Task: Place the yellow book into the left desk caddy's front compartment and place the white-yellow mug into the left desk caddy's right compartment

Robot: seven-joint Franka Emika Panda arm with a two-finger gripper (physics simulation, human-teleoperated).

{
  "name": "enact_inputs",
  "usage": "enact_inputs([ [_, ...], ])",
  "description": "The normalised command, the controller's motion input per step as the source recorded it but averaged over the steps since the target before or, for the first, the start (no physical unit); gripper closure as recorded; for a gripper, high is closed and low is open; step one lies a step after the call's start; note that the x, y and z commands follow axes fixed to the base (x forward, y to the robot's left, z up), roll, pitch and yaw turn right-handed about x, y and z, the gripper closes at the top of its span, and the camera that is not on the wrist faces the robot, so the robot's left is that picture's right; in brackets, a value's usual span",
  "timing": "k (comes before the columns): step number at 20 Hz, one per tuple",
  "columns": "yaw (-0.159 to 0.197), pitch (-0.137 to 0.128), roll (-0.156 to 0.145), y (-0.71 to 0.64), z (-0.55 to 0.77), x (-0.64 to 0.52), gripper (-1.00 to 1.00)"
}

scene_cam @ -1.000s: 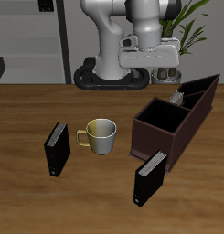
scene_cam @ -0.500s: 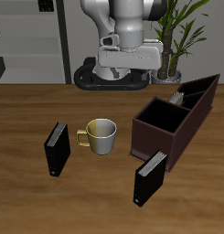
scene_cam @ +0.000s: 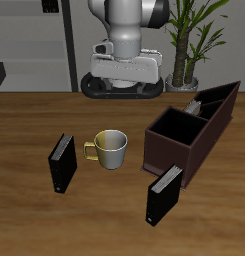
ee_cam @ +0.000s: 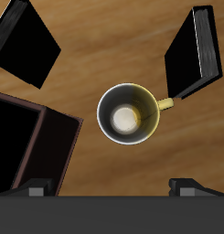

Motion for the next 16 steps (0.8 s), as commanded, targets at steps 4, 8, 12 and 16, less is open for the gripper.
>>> enact_inputs([
  [4, -0.031, -0.026, -0.019, -0.3, -0.01, 0.09, -1.0],
  [8, -0.013, 0.005, -0.014, -0.36, -0.09, 0.11, -1.0],
  [12, 0.024, -0.001, 0.015, -0.43, -0.13, 0.17, -1.0],
  [16, -0.024, 0.01, -0.009, -0.25, -0.13, 0.16, -1.0],
])
